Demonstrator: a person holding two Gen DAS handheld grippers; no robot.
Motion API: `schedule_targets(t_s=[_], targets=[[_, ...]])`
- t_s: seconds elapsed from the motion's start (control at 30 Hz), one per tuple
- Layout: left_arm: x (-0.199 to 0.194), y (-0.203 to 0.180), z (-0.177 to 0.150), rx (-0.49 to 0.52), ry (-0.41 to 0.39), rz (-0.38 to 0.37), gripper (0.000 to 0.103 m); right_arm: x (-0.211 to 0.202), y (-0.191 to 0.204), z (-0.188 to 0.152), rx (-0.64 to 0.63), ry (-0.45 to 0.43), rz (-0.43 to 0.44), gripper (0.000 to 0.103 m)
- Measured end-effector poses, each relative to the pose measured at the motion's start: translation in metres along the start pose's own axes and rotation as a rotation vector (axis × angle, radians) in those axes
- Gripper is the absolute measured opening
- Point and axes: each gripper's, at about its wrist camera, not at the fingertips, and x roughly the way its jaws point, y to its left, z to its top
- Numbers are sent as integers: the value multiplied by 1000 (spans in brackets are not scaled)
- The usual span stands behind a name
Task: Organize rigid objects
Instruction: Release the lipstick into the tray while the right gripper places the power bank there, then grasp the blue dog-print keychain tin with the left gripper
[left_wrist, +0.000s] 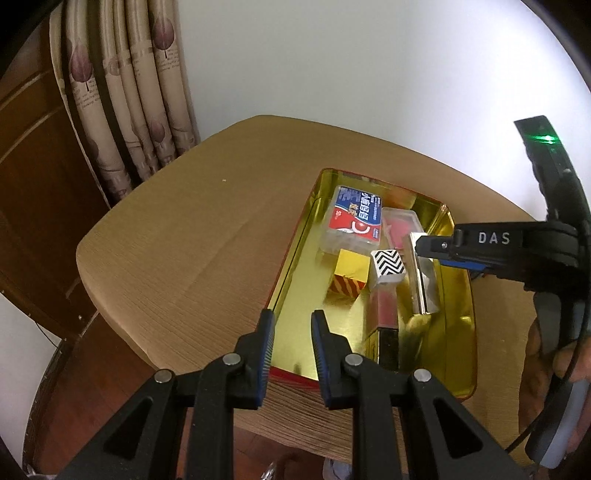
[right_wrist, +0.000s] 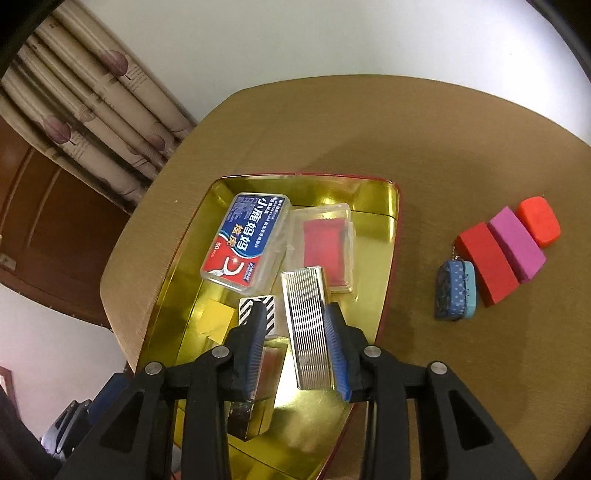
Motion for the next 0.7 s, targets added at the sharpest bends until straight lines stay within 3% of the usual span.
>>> schedule_targets(t_s=[0.17, 0.27, 0.37, 0.53, 0.7], targets=[[4, -3, -1, 6, 0, 19, 21, -28, -11, -6, 4, -97, 28, 32], [2, -8, -3, 24, -12, 13, 21, -60, -46, -12, 31, -187, 8, 32], [-4, -19, -6, 56, -31, 1, 21, -85, -91, -29, 25, -256, -146, 32], [-22, -44, -6, 121, -52, -88, 21, -95, -173, -65, 7, -228, -432, 34], [-39, -91, 7, 225, -35, -211, 21, -102, -228, -95, 34, -216, -556, 34]])
